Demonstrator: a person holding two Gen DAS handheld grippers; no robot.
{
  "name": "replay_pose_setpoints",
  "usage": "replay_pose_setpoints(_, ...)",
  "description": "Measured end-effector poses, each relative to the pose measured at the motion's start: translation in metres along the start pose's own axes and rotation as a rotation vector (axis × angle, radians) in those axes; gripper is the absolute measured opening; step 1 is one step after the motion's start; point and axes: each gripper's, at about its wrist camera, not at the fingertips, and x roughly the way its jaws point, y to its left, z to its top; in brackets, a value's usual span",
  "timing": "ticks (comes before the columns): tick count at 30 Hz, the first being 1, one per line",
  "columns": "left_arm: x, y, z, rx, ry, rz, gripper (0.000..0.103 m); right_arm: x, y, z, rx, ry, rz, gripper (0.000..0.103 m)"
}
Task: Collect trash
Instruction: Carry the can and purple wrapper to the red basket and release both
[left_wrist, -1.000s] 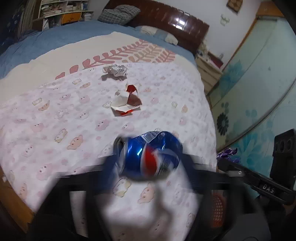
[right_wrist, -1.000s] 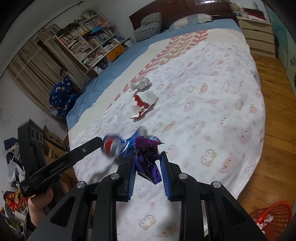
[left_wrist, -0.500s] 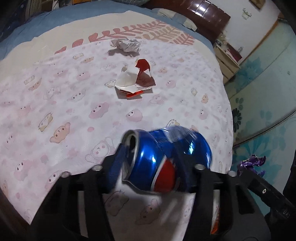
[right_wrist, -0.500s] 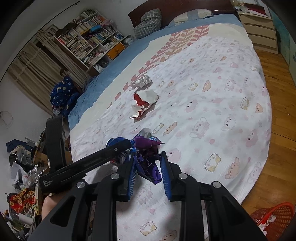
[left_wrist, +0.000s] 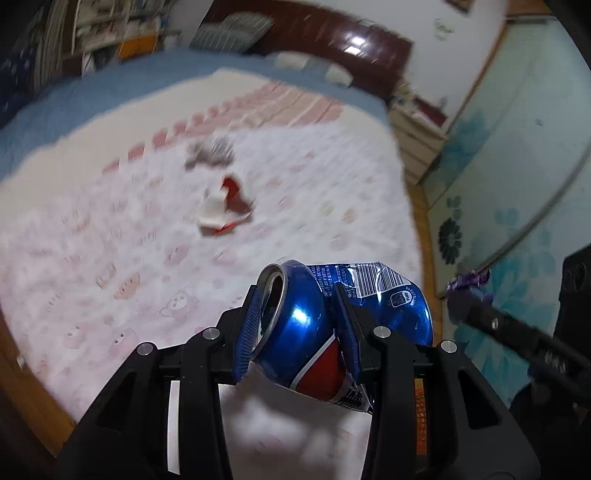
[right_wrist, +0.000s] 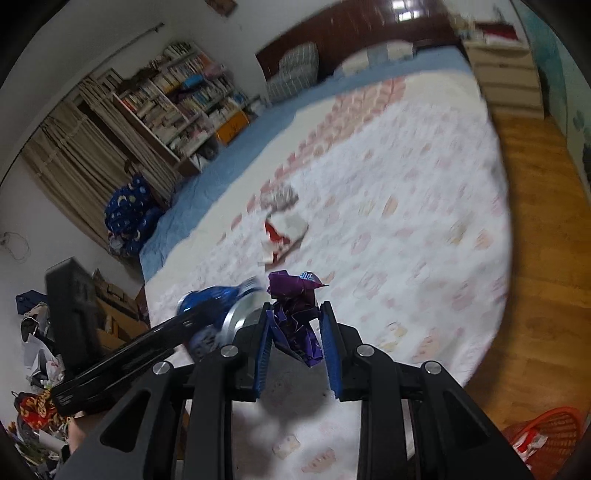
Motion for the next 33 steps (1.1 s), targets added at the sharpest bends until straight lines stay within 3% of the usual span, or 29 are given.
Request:
replay_pose_setpoints(4,-0.045,-0.052,-0.002,0.096,-0.080,-0.031,0.039,-0.088,-0.014,-0.004,-0.038,-0.142,-0.045,0.027)
replay_pose_setpoints(8,-0.072,-0.133,-0.009,0.222,-0.122,-0.099,0.040,-0.187,-0.061,-0.031,-0.030,-0.255,-0.176,0.027)
replay_pose_setpoints(10,-0.077,-0.177,-0.017,0.283,-0.118,-0.142,0.039,-0.230,-0.097,-0.054,0.027,-0.281,-0.239,0.027)
replay_pose_setpoints(13,-0.073,-0.250,-0.038,0.386,-0.089,-0.227,0.040,-0.279,-0.165,-0.105,0.212,-0.308,-0.284,0.028)
replay_pose_setpoints(14,-0.068,-0.276,-0.048,0.419,-0.068,-0.259,0.039,-0.292,-0.192,-0.132,0.263,-0.301,-0.345,0.028)
replay_pose_setpoints(16,-0.059,-0.324,-0.075,0.483,-0.022,-0.323,0.039,-0.300,-0.225,-0.168,0.334,-0.276,-0.391,0.028)
replay_pose_setpoints(20,-0.027,-0.386,-0.134,0.587,0.078,-0.384,0.040,-0.300,-0.266,-0.220,0.398,-0.222,-0.441,0.028)
replay_pose_setpoints(23,0.017,-0.405,-0.181,0.655,0.192,-0.362,0.040,-0.288,-0.291,-0.248,0.450,-0.180,-0.445,0.028)
replay_pose_setpoints(25,0.058,-0.408,-0.213,0.690,0.327,-0.326,0.040,-0.277,-0.307,-0.261,0.471,-0.150,-0.441,0.029)
replay_pose_setpoints(27,0.075,-0.404,-0.219,0.705,0.376,-0.291,0.040,-0.265,-0.318,-0.270,0.498,-0.124,-0.437,0.029)
replay_pose_setpoints(29,0.081,-0.405,-0.219,0.736,0.361,-0.251,0.040,-0.258,-0.325,-0.275,0.506,-0.112,-0.429,0.029)
replay_pose_setpoints(33,0.103,-0.395,-0.217,0.696,0.404,-0.207,0.040,-0.239,-0.332,-0.274,0.508,-0.089,-0.418,0.029)
